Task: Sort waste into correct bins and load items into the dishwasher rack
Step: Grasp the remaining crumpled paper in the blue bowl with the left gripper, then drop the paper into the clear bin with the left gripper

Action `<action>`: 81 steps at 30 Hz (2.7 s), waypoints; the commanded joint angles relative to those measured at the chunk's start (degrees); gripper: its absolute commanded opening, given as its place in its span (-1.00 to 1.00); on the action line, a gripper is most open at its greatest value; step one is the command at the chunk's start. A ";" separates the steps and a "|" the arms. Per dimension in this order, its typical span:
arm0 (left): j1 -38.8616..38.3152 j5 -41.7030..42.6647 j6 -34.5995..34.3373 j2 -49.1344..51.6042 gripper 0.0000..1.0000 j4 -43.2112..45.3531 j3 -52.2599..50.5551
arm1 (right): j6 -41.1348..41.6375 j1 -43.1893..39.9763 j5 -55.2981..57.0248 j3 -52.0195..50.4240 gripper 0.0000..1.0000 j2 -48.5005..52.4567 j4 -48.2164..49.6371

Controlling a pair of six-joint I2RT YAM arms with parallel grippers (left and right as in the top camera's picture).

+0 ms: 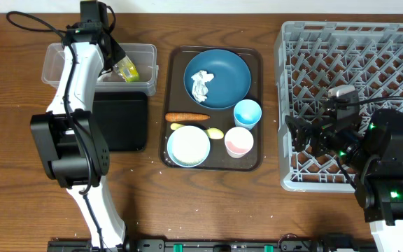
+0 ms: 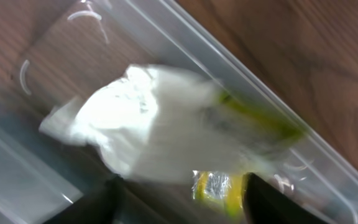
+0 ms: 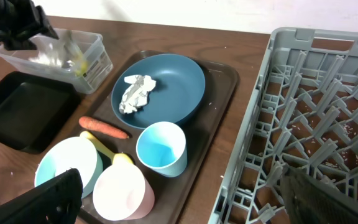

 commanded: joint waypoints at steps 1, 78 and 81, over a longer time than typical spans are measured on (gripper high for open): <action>-0.13 0.44 -1.31 -1.25 0.60 -0.17 0.09 | -1.07 -0.59 0.24 1.11 0.98 -0.07 -0.07; -1.92 1.05 14.49 -5.70 -0.77 -1.25 -0.61 | -1.07 -0.59 1.90 1.11 0.98 0.42 -2.01; -1.38 1.03 14.51 -4.04 -0.56 -1.49 -0.61 | -1.07 -0.59 1.90 1.11 0.99 0.72 -2.03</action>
